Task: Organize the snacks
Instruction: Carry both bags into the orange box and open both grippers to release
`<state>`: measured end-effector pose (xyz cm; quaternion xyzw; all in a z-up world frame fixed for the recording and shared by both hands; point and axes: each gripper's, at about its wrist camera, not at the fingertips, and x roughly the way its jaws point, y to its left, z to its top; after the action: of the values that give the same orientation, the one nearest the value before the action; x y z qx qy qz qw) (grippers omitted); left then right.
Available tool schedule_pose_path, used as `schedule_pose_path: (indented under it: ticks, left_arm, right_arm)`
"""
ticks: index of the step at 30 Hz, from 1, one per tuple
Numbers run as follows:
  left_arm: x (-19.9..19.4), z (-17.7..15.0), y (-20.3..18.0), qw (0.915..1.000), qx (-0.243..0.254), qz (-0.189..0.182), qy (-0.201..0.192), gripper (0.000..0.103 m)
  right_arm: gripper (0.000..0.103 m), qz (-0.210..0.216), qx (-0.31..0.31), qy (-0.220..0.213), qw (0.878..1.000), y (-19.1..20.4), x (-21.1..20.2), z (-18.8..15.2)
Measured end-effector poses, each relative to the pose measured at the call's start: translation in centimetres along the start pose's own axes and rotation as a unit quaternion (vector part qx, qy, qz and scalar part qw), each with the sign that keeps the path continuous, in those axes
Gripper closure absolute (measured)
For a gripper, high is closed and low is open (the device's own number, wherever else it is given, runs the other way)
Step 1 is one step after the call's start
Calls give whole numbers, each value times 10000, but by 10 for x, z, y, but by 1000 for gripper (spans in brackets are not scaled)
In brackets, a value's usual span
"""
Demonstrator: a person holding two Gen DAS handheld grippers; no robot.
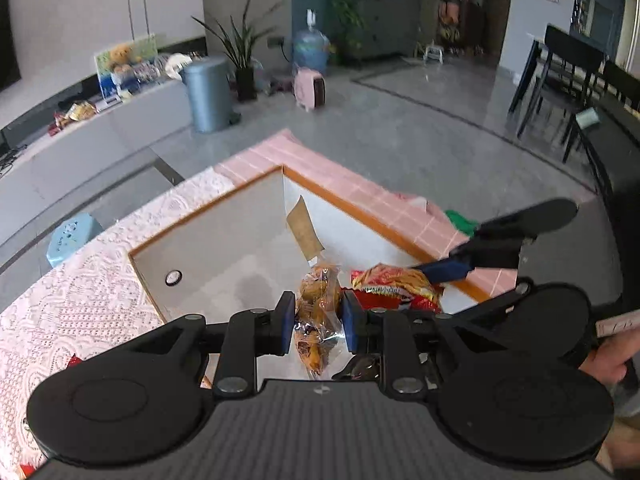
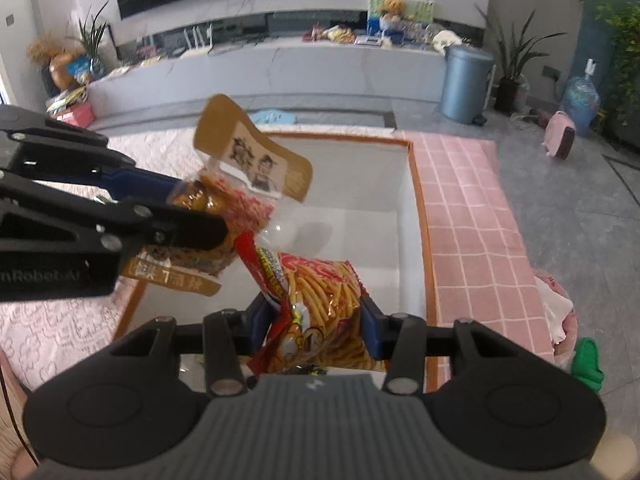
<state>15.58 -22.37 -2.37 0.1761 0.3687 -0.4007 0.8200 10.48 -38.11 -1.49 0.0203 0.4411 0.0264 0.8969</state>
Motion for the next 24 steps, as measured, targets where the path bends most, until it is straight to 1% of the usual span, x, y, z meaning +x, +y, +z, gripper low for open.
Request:
schedule_pose_path:
  ticks: [3,8,15,20,24]
  left_arm:
    - [15,1,4,9997,56,-15,222,76]
    - [39,0,7,9975,320,15,627,76]
    - [68,-6,3,9884,844,-82,1260,76]
    - [75,-14,1,9817,949,-246,1630,76]
    - [71,-19,3,9772,832,-499,1887,76]
  right_arm:
    - [58,65,-112,176,9998,-4,15,4]
    - [58,157,-307,425,9985,-7,41,9]
    - [58,243,-508,830,9950,-5,73,5]
    - [58,318,-472,1251,9905,-3,83,0]
    - [58,581,-230,1526,9863,-5,84,-1]
